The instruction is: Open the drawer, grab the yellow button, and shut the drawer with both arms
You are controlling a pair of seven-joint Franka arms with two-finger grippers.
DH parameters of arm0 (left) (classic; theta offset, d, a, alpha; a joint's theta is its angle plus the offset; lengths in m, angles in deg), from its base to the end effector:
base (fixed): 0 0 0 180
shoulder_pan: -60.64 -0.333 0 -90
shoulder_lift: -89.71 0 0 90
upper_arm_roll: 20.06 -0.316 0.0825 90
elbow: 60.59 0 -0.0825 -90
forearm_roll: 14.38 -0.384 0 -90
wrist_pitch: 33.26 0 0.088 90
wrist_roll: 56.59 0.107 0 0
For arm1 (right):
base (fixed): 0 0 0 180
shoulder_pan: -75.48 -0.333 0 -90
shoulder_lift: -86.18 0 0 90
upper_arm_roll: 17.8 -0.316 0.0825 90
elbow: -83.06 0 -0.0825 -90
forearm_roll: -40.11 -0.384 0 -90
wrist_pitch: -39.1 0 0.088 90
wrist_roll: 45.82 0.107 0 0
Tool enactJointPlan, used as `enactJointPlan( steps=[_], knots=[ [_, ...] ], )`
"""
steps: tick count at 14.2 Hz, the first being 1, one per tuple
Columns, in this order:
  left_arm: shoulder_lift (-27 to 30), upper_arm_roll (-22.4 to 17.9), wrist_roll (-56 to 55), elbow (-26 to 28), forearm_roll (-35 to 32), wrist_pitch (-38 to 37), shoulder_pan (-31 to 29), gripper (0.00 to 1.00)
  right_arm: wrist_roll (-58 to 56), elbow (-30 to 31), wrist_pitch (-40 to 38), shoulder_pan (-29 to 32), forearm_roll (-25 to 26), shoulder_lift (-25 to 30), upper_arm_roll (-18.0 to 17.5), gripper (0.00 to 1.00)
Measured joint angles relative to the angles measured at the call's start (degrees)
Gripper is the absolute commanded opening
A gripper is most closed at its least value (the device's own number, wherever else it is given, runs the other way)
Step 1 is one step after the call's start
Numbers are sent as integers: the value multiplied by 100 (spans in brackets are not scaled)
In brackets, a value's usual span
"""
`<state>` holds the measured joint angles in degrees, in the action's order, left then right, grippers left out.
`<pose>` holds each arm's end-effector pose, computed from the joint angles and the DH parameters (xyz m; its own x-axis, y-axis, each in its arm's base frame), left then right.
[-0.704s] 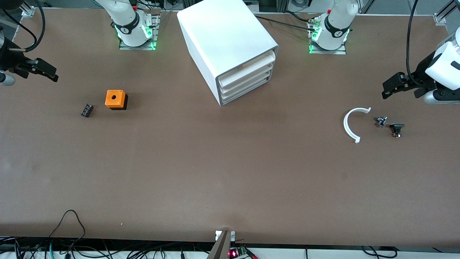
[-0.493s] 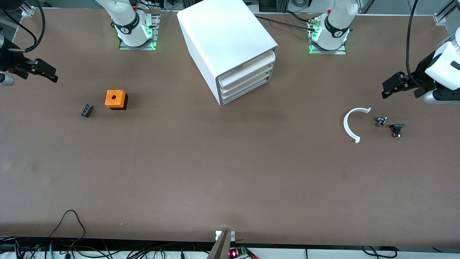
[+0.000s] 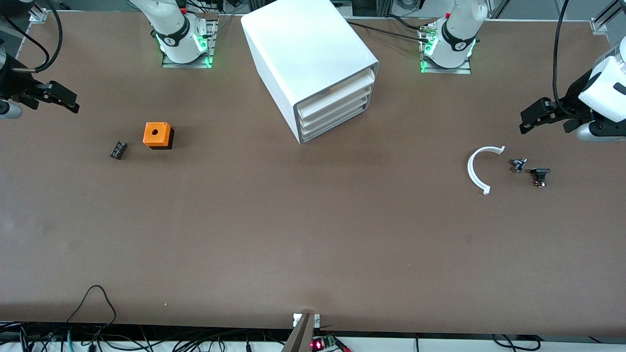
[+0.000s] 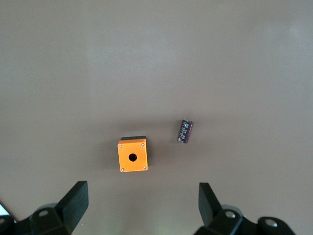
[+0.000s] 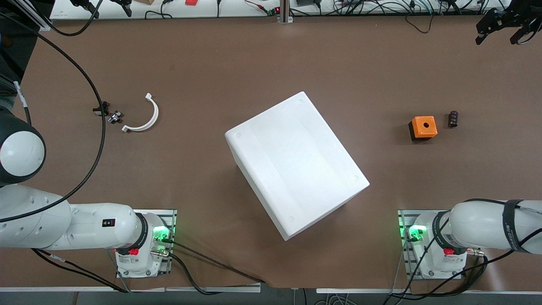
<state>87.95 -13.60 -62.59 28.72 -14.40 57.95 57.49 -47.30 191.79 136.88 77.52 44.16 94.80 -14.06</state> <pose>0.5650 -0.0316 0.6150 0.9989 0.0470 0.0023 0.0470 -0.9989 0.0034 0.5070 -0.0599 0.5611 0.9970 -0.0643 -0.0427 -0.0617 -0.9964 0.0587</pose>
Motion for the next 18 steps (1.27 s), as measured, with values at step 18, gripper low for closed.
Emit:
enactJointPlan(
  steps=[18],
  knots=[
    [-904, 434, 110, 397, 930, -274, 58, 100, -1, -1, -52, -10, -30, -87, -14, 100]
  ],
)
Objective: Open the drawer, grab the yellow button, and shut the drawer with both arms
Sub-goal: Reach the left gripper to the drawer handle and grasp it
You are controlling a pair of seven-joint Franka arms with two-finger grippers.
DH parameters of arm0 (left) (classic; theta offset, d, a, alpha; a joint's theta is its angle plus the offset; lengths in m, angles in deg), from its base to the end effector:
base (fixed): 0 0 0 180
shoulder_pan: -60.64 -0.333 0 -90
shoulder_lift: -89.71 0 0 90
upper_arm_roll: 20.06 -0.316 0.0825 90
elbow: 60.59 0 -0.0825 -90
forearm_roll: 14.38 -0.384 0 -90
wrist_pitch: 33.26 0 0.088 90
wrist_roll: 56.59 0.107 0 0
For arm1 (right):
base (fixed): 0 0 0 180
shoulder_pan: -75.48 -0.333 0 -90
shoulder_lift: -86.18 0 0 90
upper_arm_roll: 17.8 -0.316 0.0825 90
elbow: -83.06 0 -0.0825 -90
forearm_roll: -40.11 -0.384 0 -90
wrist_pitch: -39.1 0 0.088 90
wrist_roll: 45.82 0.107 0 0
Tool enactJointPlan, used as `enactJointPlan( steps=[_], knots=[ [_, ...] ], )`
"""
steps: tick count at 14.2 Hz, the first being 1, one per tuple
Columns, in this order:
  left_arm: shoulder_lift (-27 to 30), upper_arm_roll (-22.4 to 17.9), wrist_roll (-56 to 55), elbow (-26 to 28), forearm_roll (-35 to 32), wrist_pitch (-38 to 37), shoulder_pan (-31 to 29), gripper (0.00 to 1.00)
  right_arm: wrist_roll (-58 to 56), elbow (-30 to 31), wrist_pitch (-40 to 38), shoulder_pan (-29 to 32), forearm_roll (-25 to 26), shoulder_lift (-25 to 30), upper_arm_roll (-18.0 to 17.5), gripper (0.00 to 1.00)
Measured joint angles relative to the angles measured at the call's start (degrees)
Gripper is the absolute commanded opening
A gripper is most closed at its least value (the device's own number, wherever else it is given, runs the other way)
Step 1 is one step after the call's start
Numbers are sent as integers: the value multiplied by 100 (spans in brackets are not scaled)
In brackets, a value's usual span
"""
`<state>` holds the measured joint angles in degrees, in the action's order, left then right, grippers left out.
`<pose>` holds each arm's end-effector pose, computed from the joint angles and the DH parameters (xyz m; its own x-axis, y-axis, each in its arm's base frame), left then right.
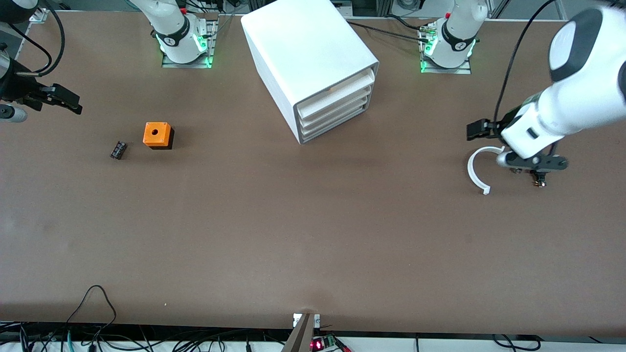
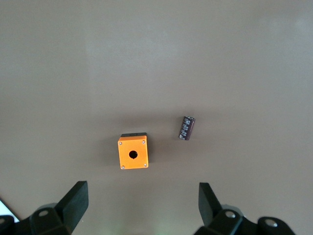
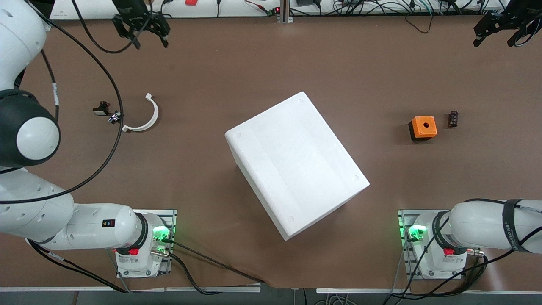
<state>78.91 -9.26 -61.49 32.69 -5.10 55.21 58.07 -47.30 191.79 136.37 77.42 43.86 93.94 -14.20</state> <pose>0.5811 -0.0943 0.4916 0.9576 -0.0644 -0.2806 -0.0172 -0.9857 0.1677 0.5096 -0.0572 0.5527 0.9959 -0.0612 -0.0664 -0.0577 -0.9969 0.0540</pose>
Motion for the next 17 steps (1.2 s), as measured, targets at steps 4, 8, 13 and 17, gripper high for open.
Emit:
enactJointPlan(
  steps=[4, 8, 13, 17],
  knots=[
    [-172, -3, 336, 57, 1113, -533, -42, 100, 0, 0, 16, -7, -186, -137, -5, 100],
    [-423, 7, 1881, 975, 2373, -662, -30, 100, 1, 1, 354, -294, -220, -428, -24, 100],
    [-845, 292, 2591, 1816, 3503, -544, 6, 100, 3, -68, 685, -474, -221, -711, -32, 100],
    [-847, 985, 2592, 2291, 4078, 281, 64, 100, 3, -146, 843, -660, -246, -923, -35, 100]
  ],
)
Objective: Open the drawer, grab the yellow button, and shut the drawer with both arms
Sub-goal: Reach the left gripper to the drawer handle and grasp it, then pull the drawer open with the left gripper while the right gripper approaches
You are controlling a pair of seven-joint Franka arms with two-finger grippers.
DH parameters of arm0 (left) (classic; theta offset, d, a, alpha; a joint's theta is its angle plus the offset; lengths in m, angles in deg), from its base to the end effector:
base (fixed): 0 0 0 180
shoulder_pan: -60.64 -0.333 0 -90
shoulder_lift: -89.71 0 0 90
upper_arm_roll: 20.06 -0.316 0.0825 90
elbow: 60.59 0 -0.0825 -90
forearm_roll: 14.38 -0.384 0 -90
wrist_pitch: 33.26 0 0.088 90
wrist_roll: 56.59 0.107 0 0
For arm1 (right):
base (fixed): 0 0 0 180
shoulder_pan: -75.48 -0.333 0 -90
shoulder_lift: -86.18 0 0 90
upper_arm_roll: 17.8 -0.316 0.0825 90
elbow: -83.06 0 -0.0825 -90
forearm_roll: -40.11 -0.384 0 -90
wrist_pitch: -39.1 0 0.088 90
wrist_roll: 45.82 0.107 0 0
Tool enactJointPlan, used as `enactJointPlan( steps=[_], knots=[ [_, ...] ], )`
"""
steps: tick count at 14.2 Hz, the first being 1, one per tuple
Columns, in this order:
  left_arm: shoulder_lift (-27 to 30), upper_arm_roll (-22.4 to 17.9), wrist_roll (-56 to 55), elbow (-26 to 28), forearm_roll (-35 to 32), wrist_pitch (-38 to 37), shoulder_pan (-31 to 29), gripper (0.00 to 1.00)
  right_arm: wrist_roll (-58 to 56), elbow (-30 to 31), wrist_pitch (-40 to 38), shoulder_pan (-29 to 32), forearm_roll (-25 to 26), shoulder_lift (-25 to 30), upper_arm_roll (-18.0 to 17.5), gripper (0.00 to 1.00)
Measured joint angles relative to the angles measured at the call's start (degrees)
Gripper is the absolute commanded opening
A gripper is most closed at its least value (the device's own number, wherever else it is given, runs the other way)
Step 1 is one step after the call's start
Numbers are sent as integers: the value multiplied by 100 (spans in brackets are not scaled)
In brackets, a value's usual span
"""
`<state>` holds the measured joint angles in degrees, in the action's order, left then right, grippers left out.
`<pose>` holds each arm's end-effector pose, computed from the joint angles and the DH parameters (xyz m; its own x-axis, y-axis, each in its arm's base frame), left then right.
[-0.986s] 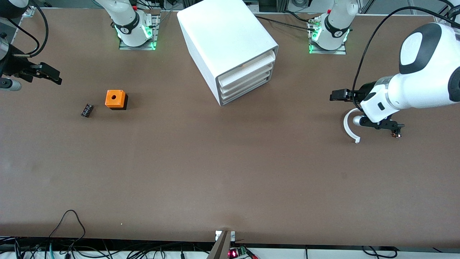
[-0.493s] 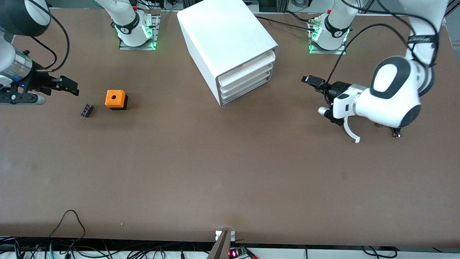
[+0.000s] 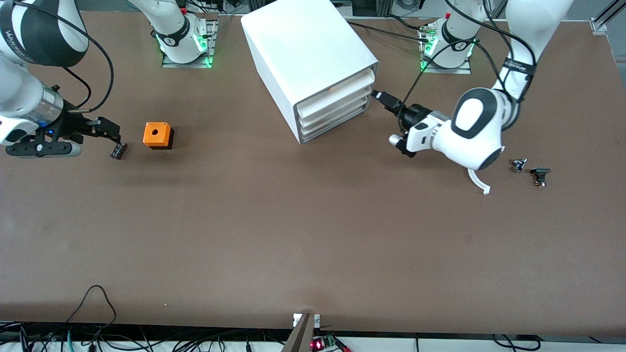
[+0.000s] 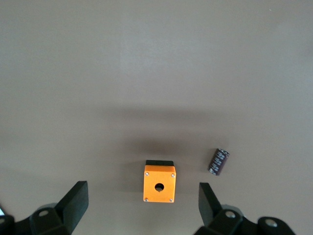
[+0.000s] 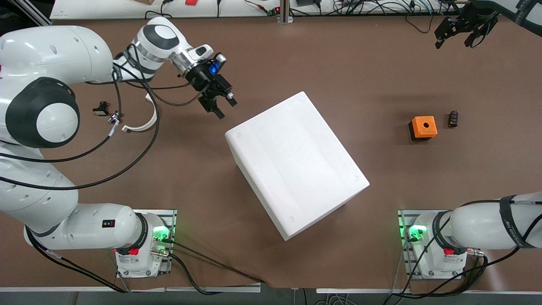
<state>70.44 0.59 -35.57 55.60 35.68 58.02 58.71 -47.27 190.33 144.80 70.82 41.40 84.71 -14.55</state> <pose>0.4760 -0.2410 0.2968 0.7481 -0.5158 -0.4175 0.0728 -0.5615 0.8243 0.5628 0.0123 0.4901 0.9970 0.0559 -0.0536 0.0571 -0.9981 0.0214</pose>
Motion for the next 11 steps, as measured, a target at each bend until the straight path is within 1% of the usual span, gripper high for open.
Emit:
enactJointPlan(
  steps=[4, 7, 8, 9, 10, 11],
  knots=[
    [1, 567, 0, 416, 445, 970, 25, 100, 0, -51, 151, -142, -121, -153, -1, 100],
    [1, 744, -9, 563, 546, 1100, 50, 100, 0, -291, 170, -332, -156, -347, -5, 100],
    [2, 761, -9, 581, 574, 1101, 51, 97, 0, -419, 174, -418, -158, -452, -7, 100],
    [2, 787, -9, 602, 598, 1102, 51, 90, 3, -549, 185, -483, -159, -571, -8, 100],
    [2, 823, -9, 625, 611, 1128, 52, 77, 3, -686, 197, -520, -177, -705, -12, 100],
    [3, 873, -9, 659, 616, 1228, 53, 53, -1, -839, 198, -534, -258, -852, -26, 100]
  ],
)
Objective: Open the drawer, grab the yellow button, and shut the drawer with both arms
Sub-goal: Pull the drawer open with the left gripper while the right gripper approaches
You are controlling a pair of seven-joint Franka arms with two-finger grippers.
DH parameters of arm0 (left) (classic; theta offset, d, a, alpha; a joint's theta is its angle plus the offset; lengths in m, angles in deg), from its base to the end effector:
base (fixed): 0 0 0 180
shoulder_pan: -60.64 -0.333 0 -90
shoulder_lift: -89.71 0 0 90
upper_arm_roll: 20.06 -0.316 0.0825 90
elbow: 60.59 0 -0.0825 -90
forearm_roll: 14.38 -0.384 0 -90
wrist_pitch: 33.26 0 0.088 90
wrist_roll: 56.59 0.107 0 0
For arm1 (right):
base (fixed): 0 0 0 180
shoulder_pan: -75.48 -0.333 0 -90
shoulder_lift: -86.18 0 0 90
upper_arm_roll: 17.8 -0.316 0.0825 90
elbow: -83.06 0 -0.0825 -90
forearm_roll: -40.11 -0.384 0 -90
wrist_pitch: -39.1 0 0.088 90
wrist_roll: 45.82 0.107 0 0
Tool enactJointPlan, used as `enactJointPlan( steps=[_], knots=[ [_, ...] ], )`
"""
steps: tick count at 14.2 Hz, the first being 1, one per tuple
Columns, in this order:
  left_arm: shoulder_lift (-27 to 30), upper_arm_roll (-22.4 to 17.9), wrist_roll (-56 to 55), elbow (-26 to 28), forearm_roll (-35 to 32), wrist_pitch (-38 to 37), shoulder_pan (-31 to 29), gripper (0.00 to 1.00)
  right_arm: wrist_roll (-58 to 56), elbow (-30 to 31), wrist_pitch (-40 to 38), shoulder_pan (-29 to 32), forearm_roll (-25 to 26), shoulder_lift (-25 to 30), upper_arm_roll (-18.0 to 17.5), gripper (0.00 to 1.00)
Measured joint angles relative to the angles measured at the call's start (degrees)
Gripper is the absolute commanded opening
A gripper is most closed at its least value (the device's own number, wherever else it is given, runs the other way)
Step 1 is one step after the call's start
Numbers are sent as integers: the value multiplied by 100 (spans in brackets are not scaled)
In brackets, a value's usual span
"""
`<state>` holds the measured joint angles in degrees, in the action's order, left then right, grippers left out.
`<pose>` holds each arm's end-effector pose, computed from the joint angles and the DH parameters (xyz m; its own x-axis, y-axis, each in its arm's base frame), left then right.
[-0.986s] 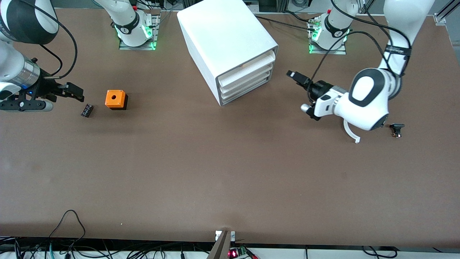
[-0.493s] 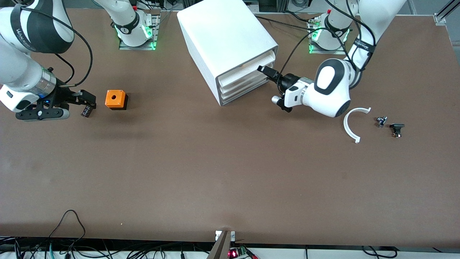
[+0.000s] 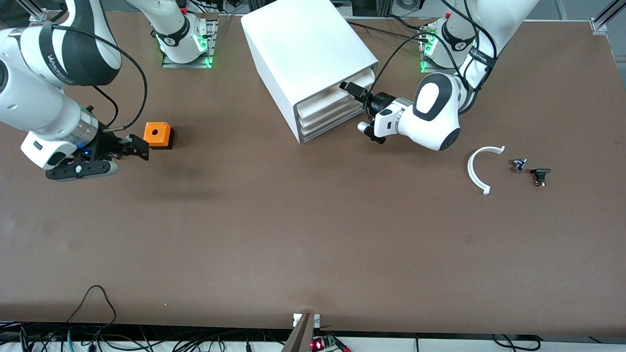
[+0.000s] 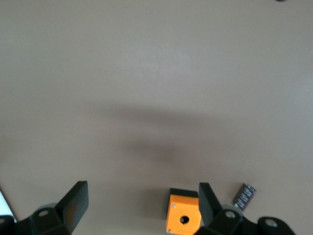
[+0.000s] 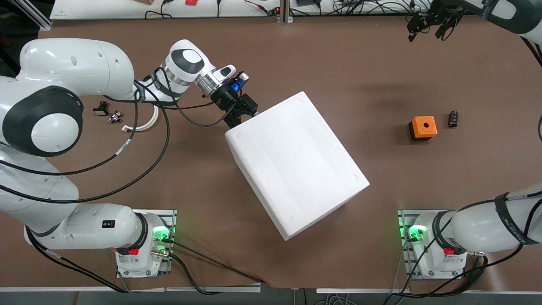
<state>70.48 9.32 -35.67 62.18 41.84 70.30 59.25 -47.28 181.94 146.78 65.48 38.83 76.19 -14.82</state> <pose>0.4275 -0.3042 0.2698 0.7729 -0.4815 -0.4133 0.0897 -0.5618 0.8224 0.6068 0.0782 0.4751 0.9898 0.1413 -0.0202 0.1411 -0.9899 -0.0126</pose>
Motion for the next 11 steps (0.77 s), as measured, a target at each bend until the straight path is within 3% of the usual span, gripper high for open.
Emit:
enactJointPlan(
  steps=[1, 2, 7, 11],
  knots=[
    [0, 67, 0, 38, 1, 124, 2, 21, -4, -144, 0, -14, -134, -143, -17, 100],
    [1, 134, 0, 68, 2, 250, 7, 0, -12, -255, 2, -39, -269, -262, -33, 100],
    [150, 136, 7, 42, 90, 324, -66, 0, -287, -824, 22, -324, -426, -777, -100, 100],
    [274, -707, 197, -163, 132, 315, -218, 0, -785, -1253, 24, -507, -429, -1081, -111, 100]
  ],
)
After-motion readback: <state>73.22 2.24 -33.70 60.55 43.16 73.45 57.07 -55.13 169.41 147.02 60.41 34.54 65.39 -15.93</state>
